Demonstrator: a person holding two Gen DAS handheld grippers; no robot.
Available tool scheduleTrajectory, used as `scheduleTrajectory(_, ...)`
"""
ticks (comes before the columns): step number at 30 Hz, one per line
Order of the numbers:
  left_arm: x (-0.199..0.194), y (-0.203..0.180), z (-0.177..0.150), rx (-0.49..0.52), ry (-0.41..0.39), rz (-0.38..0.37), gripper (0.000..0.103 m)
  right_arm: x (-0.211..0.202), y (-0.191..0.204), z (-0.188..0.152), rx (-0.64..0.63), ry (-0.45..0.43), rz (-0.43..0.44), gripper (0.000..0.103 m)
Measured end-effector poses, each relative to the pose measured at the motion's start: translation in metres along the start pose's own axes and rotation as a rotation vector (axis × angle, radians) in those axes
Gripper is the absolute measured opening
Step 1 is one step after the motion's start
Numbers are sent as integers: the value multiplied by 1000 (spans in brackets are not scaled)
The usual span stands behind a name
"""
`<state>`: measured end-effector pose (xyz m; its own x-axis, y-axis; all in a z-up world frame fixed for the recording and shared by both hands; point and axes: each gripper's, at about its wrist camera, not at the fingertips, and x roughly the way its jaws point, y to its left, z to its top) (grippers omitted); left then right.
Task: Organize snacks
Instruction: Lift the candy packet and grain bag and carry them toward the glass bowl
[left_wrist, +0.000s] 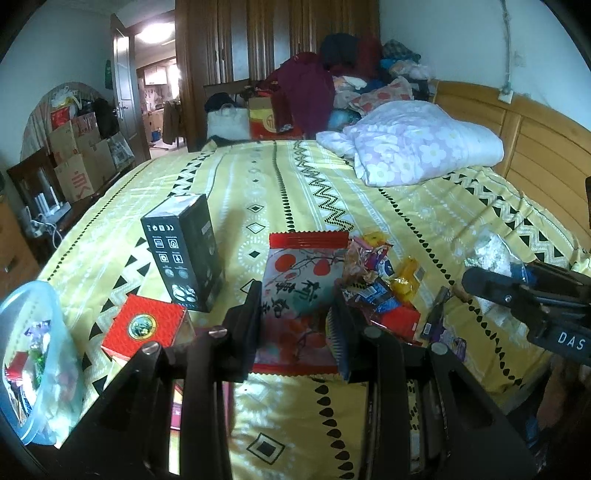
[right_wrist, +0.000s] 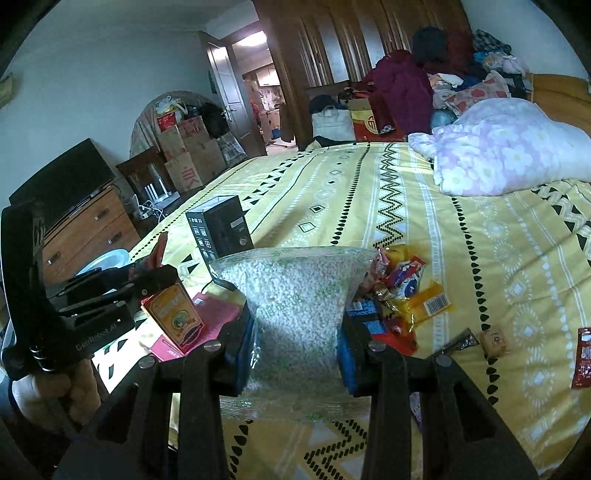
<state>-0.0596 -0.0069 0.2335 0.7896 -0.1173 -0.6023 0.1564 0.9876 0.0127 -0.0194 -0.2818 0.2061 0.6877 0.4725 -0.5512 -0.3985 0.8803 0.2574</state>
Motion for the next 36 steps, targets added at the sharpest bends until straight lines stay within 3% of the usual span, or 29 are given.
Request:
scheduleTrajectory(9,-19,20,8,-17,-39,8,34,0,25,26,-47,-35,36,41)
scheduleTrajectory(17,-53,100,23,-122,-108,111,34,9,83,77,-111,-81,151,41)
scheduleTrajectory(26,-98,229,18,-267,-163,354,34,48,223,138,-252,-68,392,41)
scheduleTrajectory(36,-117,347,-12,-450,-123,534,34,106,383,151,-402,44,593,41)
